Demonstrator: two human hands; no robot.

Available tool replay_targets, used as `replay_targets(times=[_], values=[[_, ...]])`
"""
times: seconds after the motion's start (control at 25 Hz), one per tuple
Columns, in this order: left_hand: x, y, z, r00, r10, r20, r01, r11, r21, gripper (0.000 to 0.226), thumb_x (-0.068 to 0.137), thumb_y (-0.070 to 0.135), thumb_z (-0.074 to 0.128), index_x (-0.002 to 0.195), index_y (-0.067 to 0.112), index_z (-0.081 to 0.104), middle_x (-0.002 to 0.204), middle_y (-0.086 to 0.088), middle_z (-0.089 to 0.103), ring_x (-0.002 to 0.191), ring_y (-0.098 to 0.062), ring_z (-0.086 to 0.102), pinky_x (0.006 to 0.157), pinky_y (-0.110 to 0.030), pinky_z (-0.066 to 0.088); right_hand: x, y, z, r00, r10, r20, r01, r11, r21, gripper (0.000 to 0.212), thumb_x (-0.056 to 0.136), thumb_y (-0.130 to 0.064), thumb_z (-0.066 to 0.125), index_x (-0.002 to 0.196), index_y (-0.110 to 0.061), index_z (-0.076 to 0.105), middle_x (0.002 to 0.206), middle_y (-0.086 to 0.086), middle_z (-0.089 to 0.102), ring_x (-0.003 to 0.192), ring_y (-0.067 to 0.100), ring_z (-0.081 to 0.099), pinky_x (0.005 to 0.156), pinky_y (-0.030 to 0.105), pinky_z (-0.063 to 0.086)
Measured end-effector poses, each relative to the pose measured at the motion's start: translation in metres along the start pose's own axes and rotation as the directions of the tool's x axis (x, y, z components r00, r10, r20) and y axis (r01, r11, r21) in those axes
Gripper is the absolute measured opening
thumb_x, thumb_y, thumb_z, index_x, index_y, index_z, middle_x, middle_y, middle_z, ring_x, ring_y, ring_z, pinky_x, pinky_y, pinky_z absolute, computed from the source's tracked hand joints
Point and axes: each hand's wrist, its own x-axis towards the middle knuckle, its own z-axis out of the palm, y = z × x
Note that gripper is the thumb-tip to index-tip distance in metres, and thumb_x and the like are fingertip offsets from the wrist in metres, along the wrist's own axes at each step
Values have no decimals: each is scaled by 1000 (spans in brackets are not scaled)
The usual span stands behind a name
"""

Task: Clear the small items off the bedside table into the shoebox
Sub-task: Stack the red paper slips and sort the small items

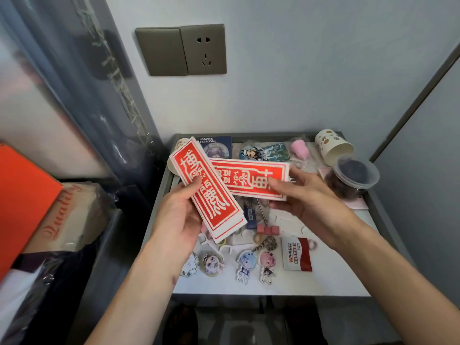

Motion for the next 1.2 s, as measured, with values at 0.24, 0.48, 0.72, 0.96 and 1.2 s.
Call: replay_targets(times=[0.24,0.48,0.72,0.96,1.2], values=[[-1,-4,3,999,-24,41,23,999,29,24,90,14,65,114,9,65,93,-6,77,77,-17,74,75,-37,55,-1,19,30,982,30,-189,-1,989,151,16,90,-20,66,102,-11,70,100,14,74,81,19,70,74,28,55],[-7,4,-2,993,74,94,-94,968,232,19,92,12,62,109,16,70,96,-9,77,80,-22,75,62,-32,61,6,-4,13,832,-198,-518,35,951,-308,16,98,-29,56,112,-24,59,91,-4,74,68,2,67,62,20,50],[-12,-3,3,959,-71,273,-72,874,481,26,94,17,63,119,20,65,103,-3,77,92,-20,74,73,-31,55,5,7,25,958,-187,-218,97,925,-368,25,97,-22,58,121,-22,52,84,4,75,66,14,67,54,19,49],[-14,-8,9,940,-128,316,-33,889,457,25,94,14,61,117,22,66,93,-3,77,80,-17,75,62,-25,57,5,11,34,985,-144,-90,106,935,-337,22,97,-29,56,112,-14,60,81,1,74,60,10,64,49,20,47],[-20,-7,13,825,-373,425,181,886,426,36,95,30,60,122,6,63,108,-24,72,91,-37,72,74,-42,62,12,-2,25,901,-266,-342,208,958,-195,43,93,-19,63,132,-28,46,90,0,73,75,5,72,55,12,50]])
